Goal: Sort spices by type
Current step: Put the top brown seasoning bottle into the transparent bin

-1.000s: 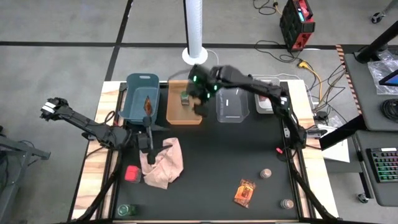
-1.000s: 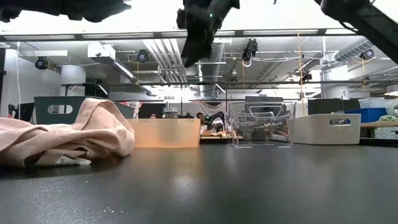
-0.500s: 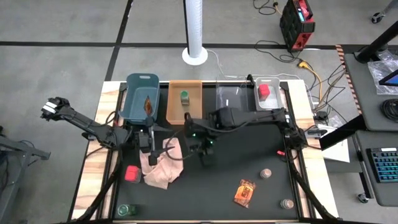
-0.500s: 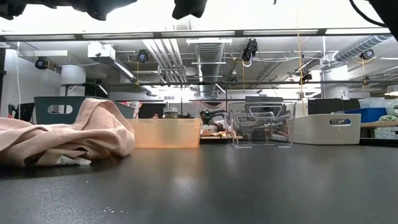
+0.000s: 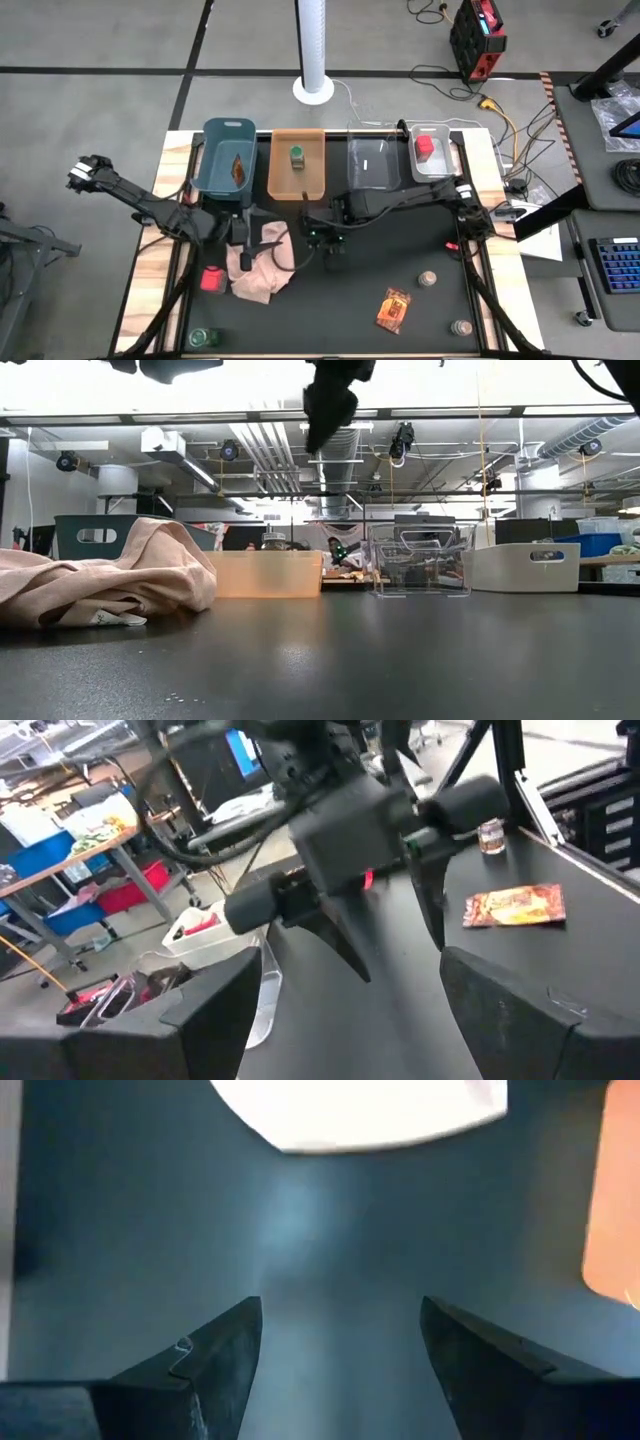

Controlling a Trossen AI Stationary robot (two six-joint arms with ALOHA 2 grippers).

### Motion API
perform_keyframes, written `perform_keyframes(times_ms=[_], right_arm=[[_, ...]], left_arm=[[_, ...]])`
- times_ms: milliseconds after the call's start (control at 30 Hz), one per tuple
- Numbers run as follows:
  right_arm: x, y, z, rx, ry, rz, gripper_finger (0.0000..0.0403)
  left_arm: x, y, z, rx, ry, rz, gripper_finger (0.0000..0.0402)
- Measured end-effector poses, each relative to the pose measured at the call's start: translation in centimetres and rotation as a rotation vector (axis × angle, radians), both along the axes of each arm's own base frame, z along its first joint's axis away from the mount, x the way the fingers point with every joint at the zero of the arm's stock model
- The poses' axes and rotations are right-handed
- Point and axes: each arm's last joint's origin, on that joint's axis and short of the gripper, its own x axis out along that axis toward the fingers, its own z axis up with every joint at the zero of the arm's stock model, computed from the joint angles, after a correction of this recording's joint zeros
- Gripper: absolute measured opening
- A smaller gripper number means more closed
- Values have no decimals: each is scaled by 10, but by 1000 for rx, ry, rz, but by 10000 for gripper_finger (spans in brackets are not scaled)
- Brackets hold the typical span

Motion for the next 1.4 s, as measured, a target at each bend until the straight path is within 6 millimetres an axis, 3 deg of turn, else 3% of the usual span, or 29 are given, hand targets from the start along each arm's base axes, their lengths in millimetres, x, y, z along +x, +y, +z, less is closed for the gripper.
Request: perform_keyframes(times_ms=[200, 400, 567, 767, 1000, 1233, 1400], right_arm=[[-22, 16, -12, -77, -101, 13, 274], [-73, 27, -6, -79, -216, -128, 268], [-110, 40, 3, 10, -206, -279, 259], [-141, 57, 5, 63, -52, -442, 253], [-151, 74, -8, 230, 198, -602, 241], [-153, 105, -37, 42, 200, -492, 222], [-168, 117, -39, -44, 201, -517, 208]], left_arm=[[4, -2, 3, 22, 14, -1, 291], [3, -1, 3, 47, 13, -1, 291], [2, 1, 1, 66, 25, 59, 291], [4, 1, -2, 82, 42, 100, 291], [10, -1, -8, 93, 63, 99, 291], [16, -4, -6, 110, 96, 98, 291], [18, -7, 4, 69, 153, 103, 291]])
